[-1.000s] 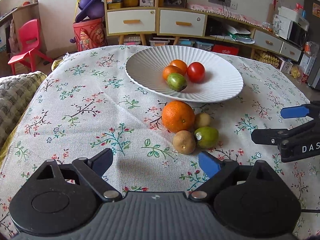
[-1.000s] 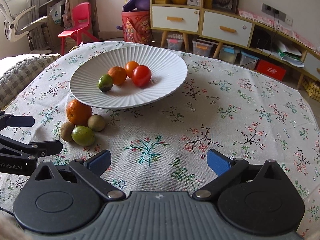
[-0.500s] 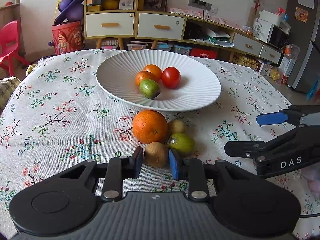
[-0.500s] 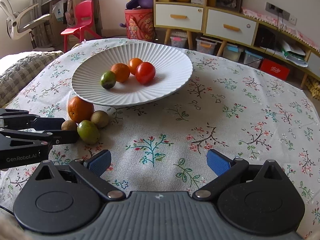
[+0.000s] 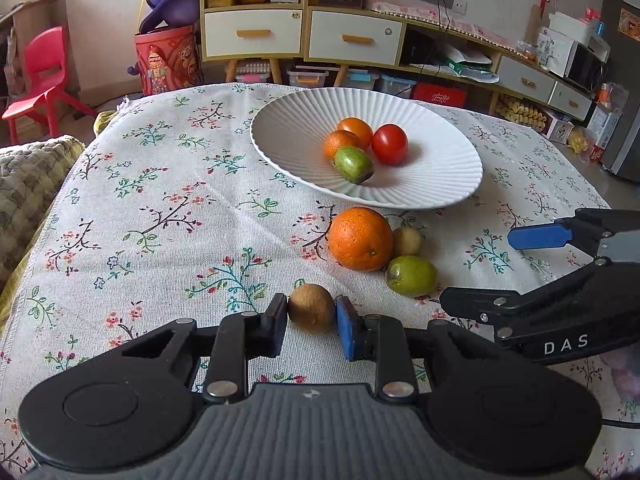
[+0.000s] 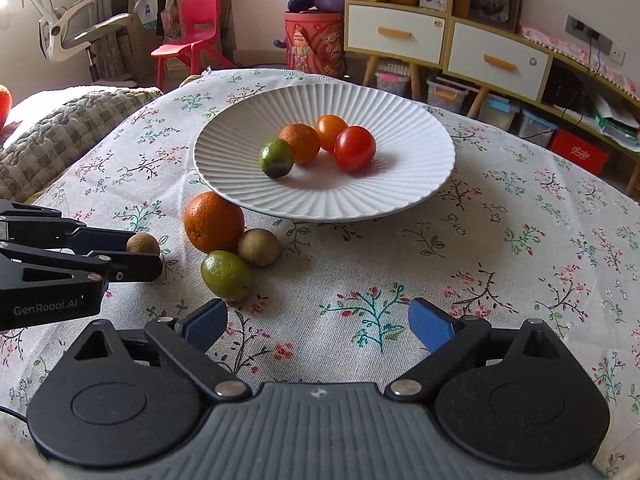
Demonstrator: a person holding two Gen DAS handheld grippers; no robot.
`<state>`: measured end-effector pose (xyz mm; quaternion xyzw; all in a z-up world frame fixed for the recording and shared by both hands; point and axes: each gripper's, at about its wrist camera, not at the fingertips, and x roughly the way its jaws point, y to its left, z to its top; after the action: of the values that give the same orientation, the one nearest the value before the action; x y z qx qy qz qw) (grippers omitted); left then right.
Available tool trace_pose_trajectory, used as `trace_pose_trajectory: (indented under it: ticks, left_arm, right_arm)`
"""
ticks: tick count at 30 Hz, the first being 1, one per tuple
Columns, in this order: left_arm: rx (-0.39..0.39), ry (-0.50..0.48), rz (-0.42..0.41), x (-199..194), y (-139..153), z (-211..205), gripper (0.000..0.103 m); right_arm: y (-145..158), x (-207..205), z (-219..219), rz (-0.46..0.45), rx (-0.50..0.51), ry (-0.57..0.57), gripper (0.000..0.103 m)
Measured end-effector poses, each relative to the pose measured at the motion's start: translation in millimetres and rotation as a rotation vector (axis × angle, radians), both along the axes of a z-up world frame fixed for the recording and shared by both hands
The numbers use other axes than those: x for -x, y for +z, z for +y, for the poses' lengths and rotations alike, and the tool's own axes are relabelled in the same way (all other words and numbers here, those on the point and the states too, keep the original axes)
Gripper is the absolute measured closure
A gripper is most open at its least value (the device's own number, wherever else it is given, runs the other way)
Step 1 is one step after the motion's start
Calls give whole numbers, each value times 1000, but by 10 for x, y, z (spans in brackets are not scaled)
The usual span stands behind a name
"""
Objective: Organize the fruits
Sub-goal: 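Grasp a brown kiwi with the left tool while the right tool grasps a green lime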
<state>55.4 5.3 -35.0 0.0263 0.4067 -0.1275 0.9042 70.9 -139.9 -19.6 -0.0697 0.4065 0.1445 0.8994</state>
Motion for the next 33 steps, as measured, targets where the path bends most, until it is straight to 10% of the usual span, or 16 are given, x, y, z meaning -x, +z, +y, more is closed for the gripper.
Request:
trace_pose_trajectory:
  ticks: [24,33]
  left_arm:
    - [1,33,9,136,37,287,93]
    - [2,28,7,124,55,269,92]
  right_arm:
    - [5,6,421,40,-48,105,75]
    - [45,15,417,41,-60,113,77]
